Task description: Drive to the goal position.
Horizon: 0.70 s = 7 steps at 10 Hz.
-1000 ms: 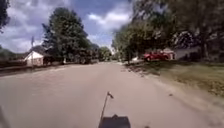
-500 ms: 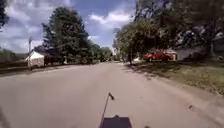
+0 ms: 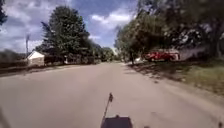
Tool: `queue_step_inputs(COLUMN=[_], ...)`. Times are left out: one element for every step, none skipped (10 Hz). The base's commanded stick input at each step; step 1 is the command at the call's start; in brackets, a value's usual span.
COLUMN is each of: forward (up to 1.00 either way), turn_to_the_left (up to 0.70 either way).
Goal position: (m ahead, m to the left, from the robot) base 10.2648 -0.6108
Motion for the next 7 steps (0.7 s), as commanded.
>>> queue_step_inputs(forward=[1.0,1.0,1.0,1.0,1.0,1.0,1.0], turn_to_the_left=[-0.4,-0.4,-0.36,-0.19,0.0,0.0,0.0])
